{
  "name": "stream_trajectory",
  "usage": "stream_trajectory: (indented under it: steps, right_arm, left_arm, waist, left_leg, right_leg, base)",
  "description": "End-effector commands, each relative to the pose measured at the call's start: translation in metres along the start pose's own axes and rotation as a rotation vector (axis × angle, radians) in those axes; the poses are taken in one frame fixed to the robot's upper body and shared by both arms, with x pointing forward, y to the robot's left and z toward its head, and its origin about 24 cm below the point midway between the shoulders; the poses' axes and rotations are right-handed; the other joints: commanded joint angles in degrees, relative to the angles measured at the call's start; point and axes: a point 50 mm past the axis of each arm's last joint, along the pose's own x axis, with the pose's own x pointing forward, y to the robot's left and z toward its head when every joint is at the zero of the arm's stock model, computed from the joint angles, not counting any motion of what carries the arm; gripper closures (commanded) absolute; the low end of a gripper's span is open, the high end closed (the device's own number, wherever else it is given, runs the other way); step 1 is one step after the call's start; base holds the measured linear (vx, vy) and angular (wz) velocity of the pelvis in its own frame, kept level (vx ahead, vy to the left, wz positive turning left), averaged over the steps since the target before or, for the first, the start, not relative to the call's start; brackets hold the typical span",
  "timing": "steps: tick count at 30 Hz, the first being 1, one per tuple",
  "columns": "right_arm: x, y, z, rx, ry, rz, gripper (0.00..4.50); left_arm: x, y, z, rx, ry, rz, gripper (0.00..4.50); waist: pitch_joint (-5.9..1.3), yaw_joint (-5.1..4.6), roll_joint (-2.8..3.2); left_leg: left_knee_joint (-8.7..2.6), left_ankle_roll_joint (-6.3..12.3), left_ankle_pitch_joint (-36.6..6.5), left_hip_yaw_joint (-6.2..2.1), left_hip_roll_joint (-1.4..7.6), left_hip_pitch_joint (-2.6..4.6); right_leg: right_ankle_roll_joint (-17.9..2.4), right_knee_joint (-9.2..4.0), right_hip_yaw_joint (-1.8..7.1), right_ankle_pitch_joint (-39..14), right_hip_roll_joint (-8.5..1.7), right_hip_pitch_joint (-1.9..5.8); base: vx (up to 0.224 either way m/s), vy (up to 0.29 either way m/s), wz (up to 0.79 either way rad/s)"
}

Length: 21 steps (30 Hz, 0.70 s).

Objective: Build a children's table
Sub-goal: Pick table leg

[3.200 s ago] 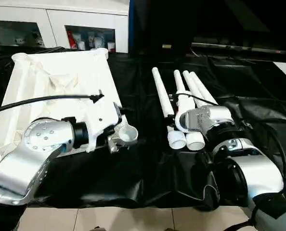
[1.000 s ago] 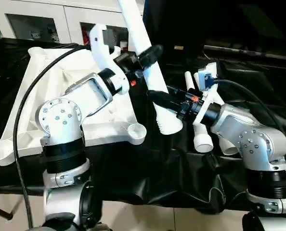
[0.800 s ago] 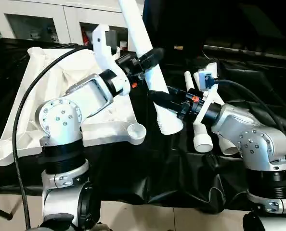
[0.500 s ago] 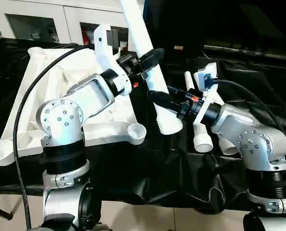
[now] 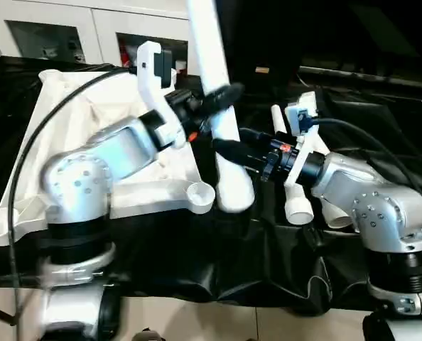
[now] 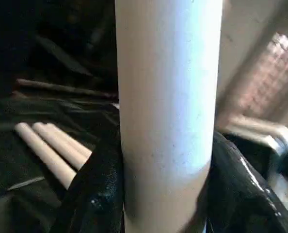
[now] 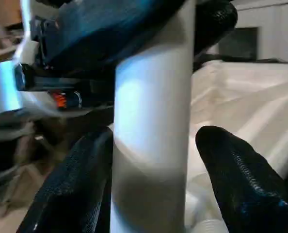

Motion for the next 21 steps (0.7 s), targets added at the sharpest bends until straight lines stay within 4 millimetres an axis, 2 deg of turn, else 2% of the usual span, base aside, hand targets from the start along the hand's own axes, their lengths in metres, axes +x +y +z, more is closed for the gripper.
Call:
stream_trajectory:
  steps: [1,3,4,6,11,13,18,21]
  right_arm:
    - [-0.004,0.003,0.009,-0.010,-0.004,0.045,1.42]
    - [-0.005,0.004,0.008,-0.012,0.011,0.057,1.42]
    - [-0.007,0.005,0.003,0.006,0.040,0.084,1.42]
    - [-0.007,0.007,0.001,0.015,0.051,0.100,1.42]
    - [-0.008,0.013,-0.005,0.074,0.072,0.173,1.42]
    - [-0.008,0.015,-0.006,0.093,0.074,0.196,1.69]
    - [-0.008,0.016,-0.007,0.109,0.073,0.205,2.01]
    - [-0.008,0.016,-0.007,0.111,0.074,0.206,2.20]
  left_arm:
    - [0.001,-0.008,0.002,0.021,0.012,-0.075,2.61]
    - [0.000,-0.009,0.005,0.015,-0.001,-0.091,2.61]
    - [-0.002,-0.015,0.010,-0.003,-0.041,-0.168,2.61]
    - [-0.003,-0.017,0.012,-0.004,-0.060,-0.209,2.62]
    - [-0.003,-0.024,0.012,-0.010,-0.075,-0.301,2.62]
    - [-0.002,-0.025,0.011,-0.015,-0.075,-0.310,2.62]
    - [-0.001,-0.024,0.006,-0.018,-0.055,-0.319,2.62]
    - [0.000,-0.023,0.005,-0.018,-0.051,-0.318,2.62]
  waist:
    - [-3.83,0.02,0.65]
    - [-3.86,0.14,0.55]
    - [-3.88,0.29,0.52]
    - [-3.91,0.27,0.47]
    - [-3.91,0.31,0.42]
    - [-3.89,0.35,0.37]
    - [-3.93,0.40,0.33]
    - [-4.00,0.38,0.39]
  left_leg:
    - [-4.33,-0.12,-1.8,-0.22,2.32,-0.04]
    - [-4.23,-0.31,-1.5,-0.12,2.29,-0.04]
    - [-4.23,-0.35,-1.2,-0.13,2.27,-0.15]
    - [-4.23,-0.34,-1.0,-0.15,2.25,-0.32]
    - [-4.23,-0.22,-1.2,-0.16,2.31,-0.33]
    - [-4.21,-0.22,-1.3,-0.12,2.31,-0.31]
    - [-4.21,-0.46,-1.2,-0.13,2.30,-0.32]
    - [-4.21,-0.57,-0.7,-0.18,2.32,-0.32]
  right_leg:
    - [-8.2,-4.23,3.17,-6.7,-4.47,3.82]
    - [-8.6,-4.21,3.19,-6.2,-4.51,3.85]
    - [-9.0,-4.09,3.18,-5.9,-4.58,4.01]
    - [-9.3,-4.09,3.16,-5.8,-4.58,4.09]
    - [-8.9,-4.23,3.12,-7.1,-4.61,4.04]
    - [-8.9,-4.30,3.11,-7.6,-4.66,4.02]
    - [-8.1,-4.41,3.13,-8.7,-4.68,4.03]
    - [-8.0,-4.25,3.10,-7.7,-4.60,4.01]
  base:
    - [0.000,0.000,0.00]
    - [0.000,0.000,0.00]
    - [0.000,0.000,0.00]
    - [0.000,0.000,0.00]
    - [0.000,0.000,0.00]
    - [0.000,0.000,0.00]
    - [0.000,0.000,0.00]
    - [0.000,0.000,0.00]
